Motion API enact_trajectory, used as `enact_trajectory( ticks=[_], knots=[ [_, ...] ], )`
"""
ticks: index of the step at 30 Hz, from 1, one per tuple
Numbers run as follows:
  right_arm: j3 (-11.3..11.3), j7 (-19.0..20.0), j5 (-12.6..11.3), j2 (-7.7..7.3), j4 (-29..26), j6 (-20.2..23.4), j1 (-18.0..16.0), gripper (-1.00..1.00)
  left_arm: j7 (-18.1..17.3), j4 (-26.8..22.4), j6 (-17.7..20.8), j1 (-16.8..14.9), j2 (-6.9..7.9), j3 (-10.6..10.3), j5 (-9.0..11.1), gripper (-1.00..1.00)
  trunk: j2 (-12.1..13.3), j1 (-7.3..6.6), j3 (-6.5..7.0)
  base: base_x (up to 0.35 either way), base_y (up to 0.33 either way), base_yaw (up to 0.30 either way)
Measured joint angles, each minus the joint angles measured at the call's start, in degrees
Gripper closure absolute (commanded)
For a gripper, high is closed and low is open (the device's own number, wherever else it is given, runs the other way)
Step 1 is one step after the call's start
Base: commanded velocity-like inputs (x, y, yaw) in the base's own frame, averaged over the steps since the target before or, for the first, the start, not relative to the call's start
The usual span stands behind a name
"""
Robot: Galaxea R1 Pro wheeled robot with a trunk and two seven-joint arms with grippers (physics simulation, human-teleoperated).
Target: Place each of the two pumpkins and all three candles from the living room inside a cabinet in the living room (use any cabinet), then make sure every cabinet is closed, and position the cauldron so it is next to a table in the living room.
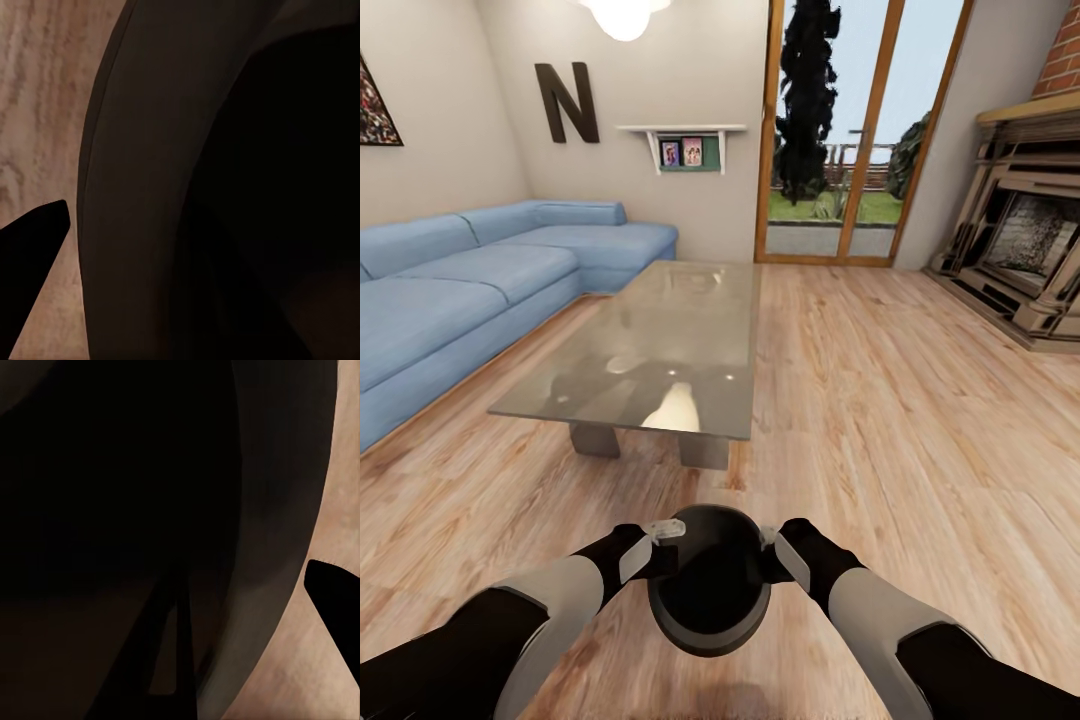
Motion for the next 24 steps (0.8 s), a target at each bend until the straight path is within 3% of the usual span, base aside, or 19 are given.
enact_trajectory(
  ticks=[17, 24],
  knots=[
    [0.0, 0.0, 0.0, 0.0, 0.0, 0.0, 0.0, 1.0, 0.0, 0.0, 0.0, 0.0, 0.0, 0.0, 0.0, 1.0, -0.2, 0.44, -3.77, 0.0, 0.0, 0.0],
    [0.0, 0.0, 0.1, 0.0, 0.0, 0.0, 0.0, 1.0, 0.0, 0.0, 0.0, 0.0, 0.01, 0.0, -0.1, 1.0, -0.2, 0.43, -3.77, 0.004, 0.0, 0.0]
  ],
)
